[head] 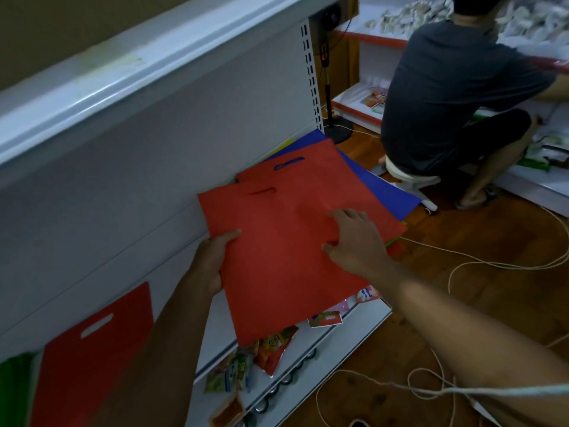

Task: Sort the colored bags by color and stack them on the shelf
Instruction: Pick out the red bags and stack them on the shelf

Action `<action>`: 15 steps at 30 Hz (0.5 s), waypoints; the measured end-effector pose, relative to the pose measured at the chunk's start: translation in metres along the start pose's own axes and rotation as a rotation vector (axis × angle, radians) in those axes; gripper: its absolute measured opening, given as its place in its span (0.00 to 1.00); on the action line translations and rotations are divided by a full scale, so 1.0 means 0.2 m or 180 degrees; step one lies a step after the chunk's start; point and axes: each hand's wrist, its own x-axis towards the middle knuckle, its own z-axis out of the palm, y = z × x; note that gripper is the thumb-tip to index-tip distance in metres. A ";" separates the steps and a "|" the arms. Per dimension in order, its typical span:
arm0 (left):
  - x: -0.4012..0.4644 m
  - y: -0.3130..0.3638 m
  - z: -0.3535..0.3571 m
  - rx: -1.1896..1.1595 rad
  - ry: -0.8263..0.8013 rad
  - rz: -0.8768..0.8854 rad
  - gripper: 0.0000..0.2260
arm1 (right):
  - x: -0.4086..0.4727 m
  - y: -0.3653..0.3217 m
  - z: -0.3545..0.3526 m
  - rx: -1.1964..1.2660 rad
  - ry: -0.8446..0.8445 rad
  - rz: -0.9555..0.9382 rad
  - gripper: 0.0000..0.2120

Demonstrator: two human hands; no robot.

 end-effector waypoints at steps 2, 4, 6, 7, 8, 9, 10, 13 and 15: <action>0.02 -0.01 0.00 0.0078 0.0054 0.0055 0.14 | 0.01 0.00 -0.01 0.0087 -0.0029 -0.0067 0.33; 0.02 -0.03 0.00 0.0185 0.0119 0.0157 0.13 | 0.01 0.00 -0.01 0.0173 -0.0078 -0.0109 0.33; 0.03 -0.03 0.01 0.0353 0.0243 0.0297 0.11 | 0.01 0.01 0.00 0.0179 -0.0080 -0.0069 0.33; 0.03 -0.03 0.01 0.0428 0.0279 0.0366 0.09 | 0.01 0.01 0.00 0.0132 -0.0071 -0.0007 0.33; 0.03 -0.03 0.01 0.0480 0.0292 0.0428 0.09 | 0.01 0.01 0.01 0.0075 -0.0074 0.0068 0.33; 0.03 -0.03 0.01 0.0530 0.0289 0.0475 0.09 | 0.01 0.01 0.01 0.0026 -0.0090 0.0129 0.33; 0.03 -0.03 0.01 0.0572 0.0284 0.0500 0.09 | 0.01 0.00 0.01 -0.0016 -0.0096 0.0149 0.32; 0.02 -0.03 0.01 0.0616 0.0246 0.0544 0.09 | 0.02 -0.01 0.02 0.0015 0.0013 0.0062 0.32; 0.02 -0.02 0.01 0.0630 0.0245 0.0588 0.09 | 0.02 -0.02 0.01 0.0133 0.0082 -0.0007 0.32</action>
